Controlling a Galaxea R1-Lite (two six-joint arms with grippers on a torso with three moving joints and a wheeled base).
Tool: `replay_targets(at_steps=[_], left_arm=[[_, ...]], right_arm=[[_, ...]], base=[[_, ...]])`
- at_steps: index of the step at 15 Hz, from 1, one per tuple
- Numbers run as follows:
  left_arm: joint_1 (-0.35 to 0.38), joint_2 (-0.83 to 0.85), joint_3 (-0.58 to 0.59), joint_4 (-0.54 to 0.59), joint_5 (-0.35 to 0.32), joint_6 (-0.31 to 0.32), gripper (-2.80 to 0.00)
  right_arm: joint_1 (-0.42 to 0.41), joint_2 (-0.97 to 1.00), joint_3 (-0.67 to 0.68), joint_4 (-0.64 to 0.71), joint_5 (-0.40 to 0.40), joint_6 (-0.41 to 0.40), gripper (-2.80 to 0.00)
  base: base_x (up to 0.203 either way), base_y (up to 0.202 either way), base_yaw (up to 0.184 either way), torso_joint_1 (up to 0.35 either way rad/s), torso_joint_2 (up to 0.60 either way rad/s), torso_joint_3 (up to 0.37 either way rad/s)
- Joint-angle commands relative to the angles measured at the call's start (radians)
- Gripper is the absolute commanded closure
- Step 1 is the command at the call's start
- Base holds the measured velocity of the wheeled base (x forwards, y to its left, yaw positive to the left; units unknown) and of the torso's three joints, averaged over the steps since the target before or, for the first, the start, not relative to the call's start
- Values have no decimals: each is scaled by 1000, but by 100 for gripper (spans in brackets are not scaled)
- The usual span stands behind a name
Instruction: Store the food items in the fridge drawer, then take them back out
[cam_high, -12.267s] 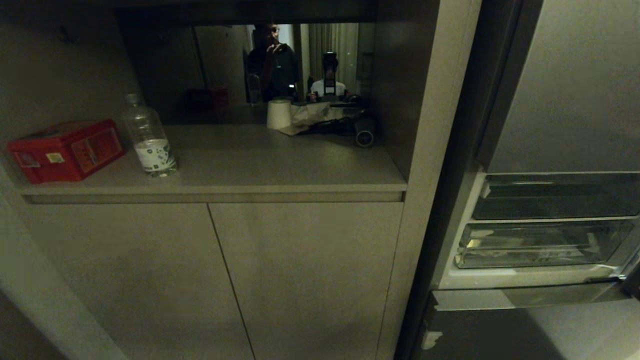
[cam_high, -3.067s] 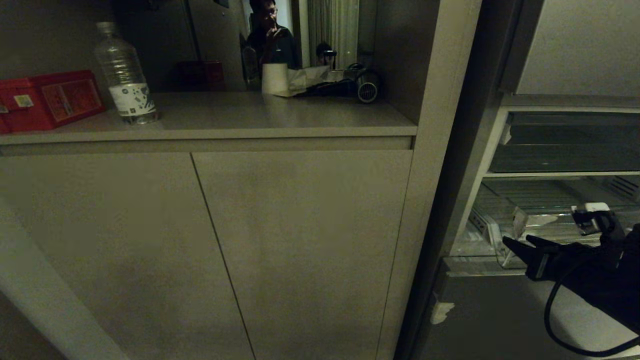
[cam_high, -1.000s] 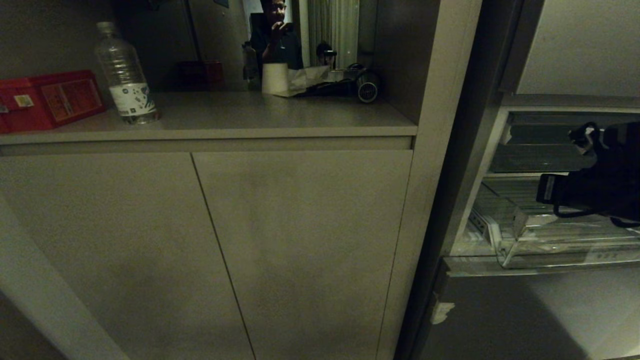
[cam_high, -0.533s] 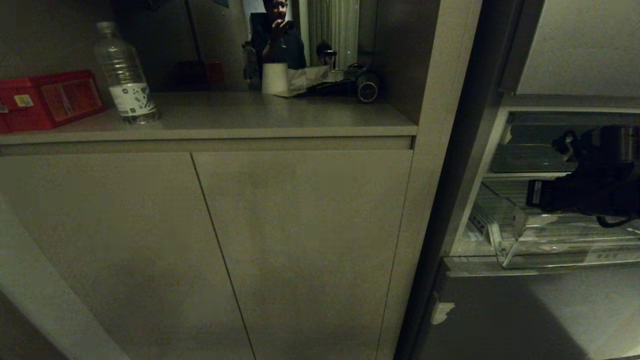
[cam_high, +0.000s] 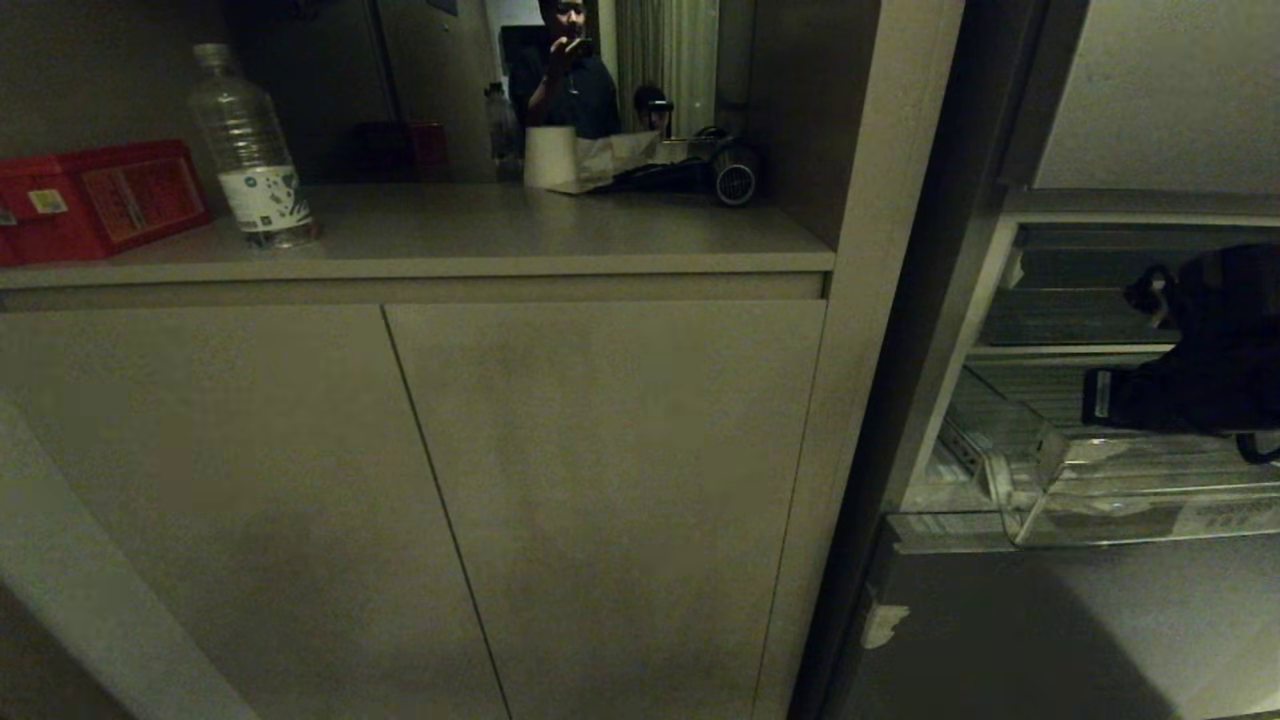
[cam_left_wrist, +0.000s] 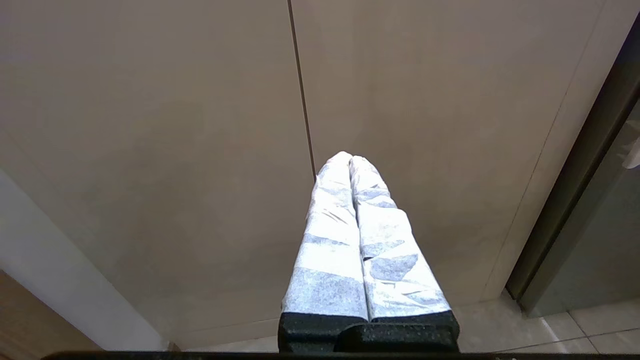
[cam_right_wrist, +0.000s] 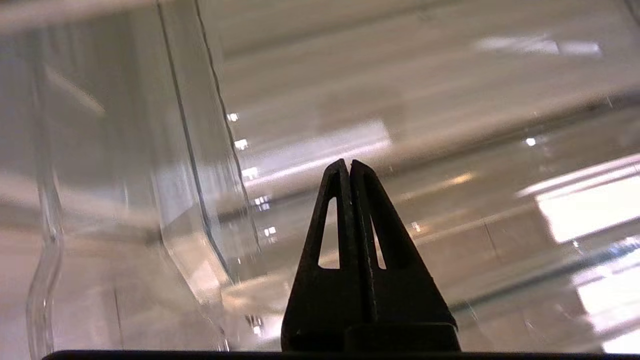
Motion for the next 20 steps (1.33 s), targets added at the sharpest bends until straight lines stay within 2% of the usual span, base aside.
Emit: replay_targets(at_steps=[1, 9, 13, 20], left_arm=[[0, 1, 0, 0, 0, 0, 0], [0, 2, 0, 0, 0, 0, 0], [0, 2, 0, 0, 0, 0, 0], [0, 2, 0, 0, 0, 0, 0]], right_arm=[[-10, -61, 3, 65, -2, 2, 0], [-19, -195, 17, 338, -2, 5, 0], [-26, -247, 67, 410, -4, 1, 0], [-35, -342, 188, 443, -7, -4, 0]], base=[[0, 0, 0, 0, 0, 0], [0, 0, 0, 0, 0, 0], [0, 0, 0, 0, 0, 0], [0, 0, 0, 0, 0, 0]])
